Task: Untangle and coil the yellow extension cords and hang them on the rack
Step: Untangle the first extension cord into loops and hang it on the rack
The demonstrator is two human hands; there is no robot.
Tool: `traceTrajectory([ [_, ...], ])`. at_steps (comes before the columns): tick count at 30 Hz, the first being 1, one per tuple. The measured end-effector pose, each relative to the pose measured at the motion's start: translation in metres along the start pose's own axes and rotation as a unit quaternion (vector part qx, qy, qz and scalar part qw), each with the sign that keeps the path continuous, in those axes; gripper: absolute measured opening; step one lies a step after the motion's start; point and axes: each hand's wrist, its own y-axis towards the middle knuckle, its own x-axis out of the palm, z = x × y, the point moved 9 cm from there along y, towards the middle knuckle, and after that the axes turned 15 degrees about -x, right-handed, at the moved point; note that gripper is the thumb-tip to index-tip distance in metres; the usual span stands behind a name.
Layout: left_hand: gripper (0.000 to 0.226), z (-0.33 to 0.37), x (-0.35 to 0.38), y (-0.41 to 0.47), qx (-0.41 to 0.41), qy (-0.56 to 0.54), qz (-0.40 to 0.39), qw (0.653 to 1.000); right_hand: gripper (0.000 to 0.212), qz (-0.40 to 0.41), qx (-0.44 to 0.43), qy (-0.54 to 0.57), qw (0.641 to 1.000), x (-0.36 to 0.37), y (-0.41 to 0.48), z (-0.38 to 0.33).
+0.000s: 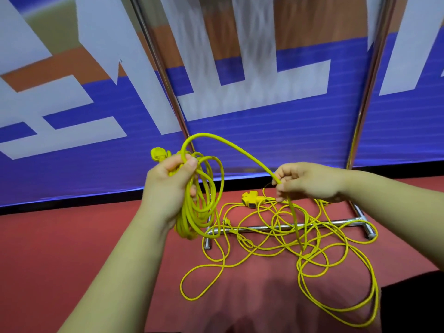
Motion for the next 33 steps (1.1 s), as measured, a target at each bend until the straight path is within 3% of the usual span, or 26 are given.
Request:
traceTrajectory([
  [4, 0.011, -0.011, -0.009, 0.004, -0.022, -0.030, 0.006, 0.999, 0.009, 0.053, -0.005, 0.019, 0.998, -0.002, 0.003, -0.004],
  [7, 0.011, -0.020, -0.016, 0.009, -0.047, -0.053, 0.003, 0.997, 0.019, 0.157, -0.049, -0.003, 0.986, -0.016, 0.007, -0.021],
  [10, 0.008, -0.026, -0.023, 0.012, -0.052, -0.036, 0.009, 0.998, 0.019, 0.224, -0.065, 0.118, 0.965, -0.022, 0.011, -0.033],
  [16, 0.007, -0.046, -0.029, 0.023, -0.072, 0.015, 0.028, 0.997, 0.028, 0.207, -0.042, 0.250, 0.945, -0.010, 0.009, -0.043],
  [20, 0.042, -0.074, -0.031, 0.031, -0.157, 0.006, 0.008, 0.988, 0.030, 0.184, -0.009, 0.210, 0.960, -0.020, 0.000, -0.042],
  [23, 0.050, -0.094, -0.043, 0.035, -0.206, -0.083, 0.059, 0.973, 0.027, 0.140, 0.052, 0.160, 0.976, -0.027, -0.014, -0.034],
  [28, 0.052, -0.095, -0.063, 0.040, -0.156, -0.154, 0.151, 0.964, 0.022, 0.113, 0.217, 0.044, 0.969, -0.036, -0.039, -0.002],
  [33, 0.050, -0.057, -0.045, 0.031, -0.070, -0.176, 0.117, 0.975, 0.019, 0.143, 0.265, 0.009, 0.954, -0.033, -0.047, 0.009],
])
